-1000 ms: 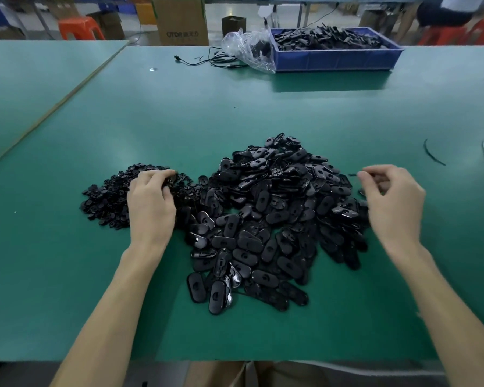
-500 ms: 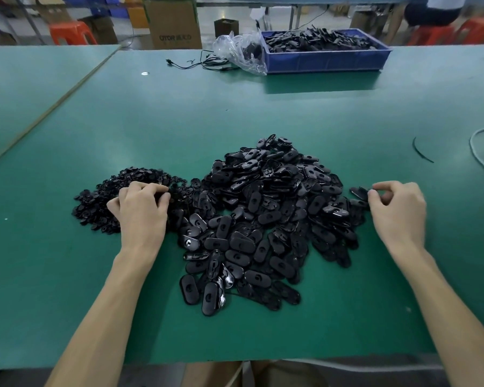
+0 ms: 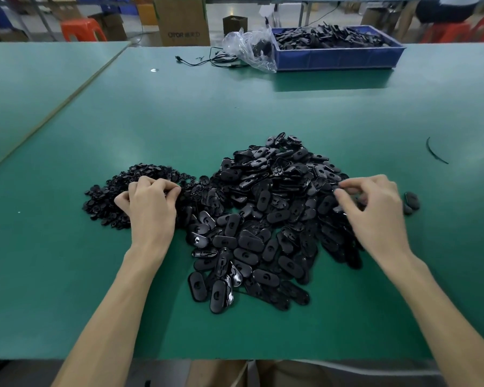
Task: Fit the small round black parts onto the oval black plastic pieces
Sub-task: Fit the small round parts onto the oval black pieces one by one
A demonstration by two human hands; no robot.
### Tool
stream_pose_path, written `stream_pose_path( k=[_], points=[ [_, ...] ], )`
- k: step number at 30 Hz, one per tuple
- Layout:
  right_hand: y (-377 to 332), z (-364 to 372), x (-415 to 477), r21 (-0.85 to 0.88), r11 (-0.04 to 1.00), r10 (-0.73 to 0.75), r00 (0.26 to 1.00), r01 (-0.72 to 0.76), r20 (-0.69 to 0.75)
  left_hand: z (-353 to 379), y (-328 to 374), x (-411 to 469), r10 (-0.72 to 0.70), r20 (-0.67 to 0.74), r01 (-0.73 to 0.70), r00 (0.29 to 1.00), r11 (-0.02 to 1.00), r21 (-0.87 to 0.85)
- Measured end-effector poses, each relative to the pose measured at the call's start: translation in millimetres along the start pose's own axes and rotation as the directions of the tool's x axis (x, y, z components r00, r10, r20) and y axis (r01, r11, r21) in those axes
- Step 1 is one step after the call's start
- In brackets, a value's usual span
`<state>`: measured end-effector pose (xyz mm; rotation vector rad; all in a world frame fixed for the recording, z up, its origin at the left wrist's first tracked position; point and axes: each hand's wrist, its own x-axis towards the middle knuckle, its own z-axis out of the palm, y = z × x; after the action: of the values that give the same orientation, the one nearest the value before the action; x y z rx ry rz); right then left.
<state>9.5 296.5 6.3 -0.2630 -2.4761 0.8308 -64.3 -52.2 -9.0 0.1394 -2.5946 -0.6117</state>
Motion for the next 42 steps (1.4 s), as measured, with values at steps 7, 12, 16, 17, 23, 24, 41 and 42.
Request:
stream_pose_path(
  k=[7, 12, 16, 17, 23, 24, 41, 42],
  points=[
    [-72, 37, -17, 0.047, 0.973, -0.233, 0.949, 0.228, 0.214, 3, 4, -4, 0.038, 0.014, -0.038, 0.999, 0.999, -0.024],
    [-94, 60, -10, -0.071, 0.96, -0.227, 0.901, 0.271, 0.368, 3, 3, -5, 0.061, 0.03, -0.06, 0.998, 0.997, -0.051],
    [-96, 63, -3, -0.043, 0.977, -0.176, 0.906, 0.208, 0.385, 4, 4, -5, 0.092, 0.069, -0.089, 0.993, 0.995, -0.05],
    [-96, 63, -1, -0.029, 0.98, -0.171, 0.908, 0.197, 0.383, 4, 3, -5, 0.093, 0.073, -0.089, 0.993, 0.995, -0.05],
    [-99, 63, 6, 0.119, 0.99, -0.125, 0.884, 0.079, 0.451, 1, 3, -5, 0.069, 0.069, -0.064, 0.995, 0.996, -0.064],
    [-100, 63, 7, 0.139, 0.988, -0.12, 0.881, 0.062, 0.458, 1, 4, -5, 0.066, 0.066, -0.061, 0.996, 0.996, -0.072],
    [-111, 94, -6, 0.58, 0.81, -0.146, 0.93, -0.083, 0.337, -11, 13, -4, -0.012, 0.072, 0.051, 0.997, 0.829, -0.556],
    [-111, 93, -5, 0.586, 0.805, -0.137, 0.933, -0.091, 0.333, -12, 15, -4, -0.017, 0.103, 0.079, 0.995, 0.771, -0.632]
  ],
)
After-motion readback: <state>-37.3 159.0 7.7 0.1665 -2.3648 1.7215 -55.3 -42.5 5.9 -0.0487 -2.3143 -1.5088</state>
